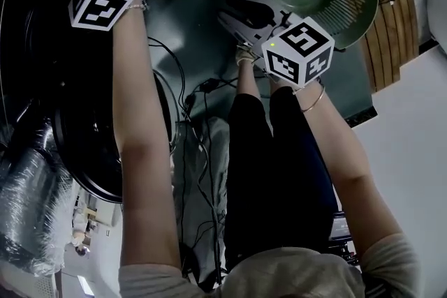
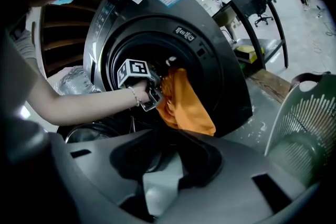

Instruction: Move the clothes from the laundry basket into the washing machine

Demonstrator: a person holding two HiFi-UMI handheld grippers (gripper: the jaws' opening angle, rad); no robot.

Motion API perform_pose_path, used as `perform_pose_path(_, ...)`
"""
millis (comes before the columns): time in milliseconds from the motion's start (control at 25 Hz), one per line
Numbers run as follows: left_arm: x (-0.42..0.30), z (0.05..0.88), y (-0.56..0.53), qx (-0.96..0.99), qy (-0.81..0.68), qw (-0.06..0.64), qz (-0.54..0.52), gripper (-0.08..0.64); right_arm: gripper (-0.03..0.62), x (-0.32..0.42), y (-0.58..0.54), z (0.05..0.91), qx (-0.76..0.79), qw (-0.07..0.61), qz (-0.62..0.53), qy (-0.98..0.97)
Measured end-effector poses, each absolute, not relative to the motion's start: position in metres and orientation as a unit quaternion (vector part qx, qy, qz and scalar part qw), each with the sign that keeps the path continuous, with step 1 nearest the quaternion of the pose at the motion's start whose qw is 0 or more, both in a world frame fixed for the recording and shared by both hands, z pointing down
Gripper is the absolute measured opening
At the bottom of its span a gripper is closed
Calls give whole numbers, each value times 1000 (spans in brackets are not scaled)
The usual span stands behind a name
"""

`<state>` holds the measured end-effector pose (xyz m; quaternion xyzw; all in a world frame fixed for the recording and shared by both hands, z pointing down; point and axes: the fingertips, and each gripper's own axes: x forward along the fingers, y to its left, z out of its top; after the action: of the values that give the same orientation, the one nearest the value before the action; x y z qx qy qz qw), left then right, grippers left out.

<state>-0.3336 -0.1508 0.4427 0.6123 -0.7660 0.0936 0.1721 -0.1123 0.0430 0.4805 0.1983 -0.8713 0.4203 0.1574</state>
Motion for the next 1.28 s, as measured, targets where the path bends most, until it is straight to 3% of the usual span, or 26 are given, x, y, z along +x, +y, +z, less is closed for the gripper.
perform_pose_path(200,-314,461,-140,629,-746,204,84,291,124,-112,49,481,194,162,424,-870)
perform_pose_path(320,-308,473,-118,621,-745,218,105,331,124,-110,50,481,193,163,425,-869)
perform_pose_path(760,-288,587,-14,539,-739,379,143,380,124,-107,50,493,202,169,431,-863)
perform_pose_path(1040,-282,611,-37,545,-724,397,149,377,115,-106,55,503,205,168,437,-859)
perform_pose_path(1160,-284,609,-41,554,-710,399,174,242,103,-109,57,504,202,168,439,-859)
perform_pose_path(1200,-284,606,-40,560,-706,395,182,131,97,-110,58,504,200,168,440,-859)
perform_pose_path(1240,-283,601,-39,567,-702,388,188,73,95,-111,58,503,197,168,440,-860)
perform_pose_path(1280,-282,595,-39,575,-700,379,191,57,94,-112,59,503,195,168,439,-861)
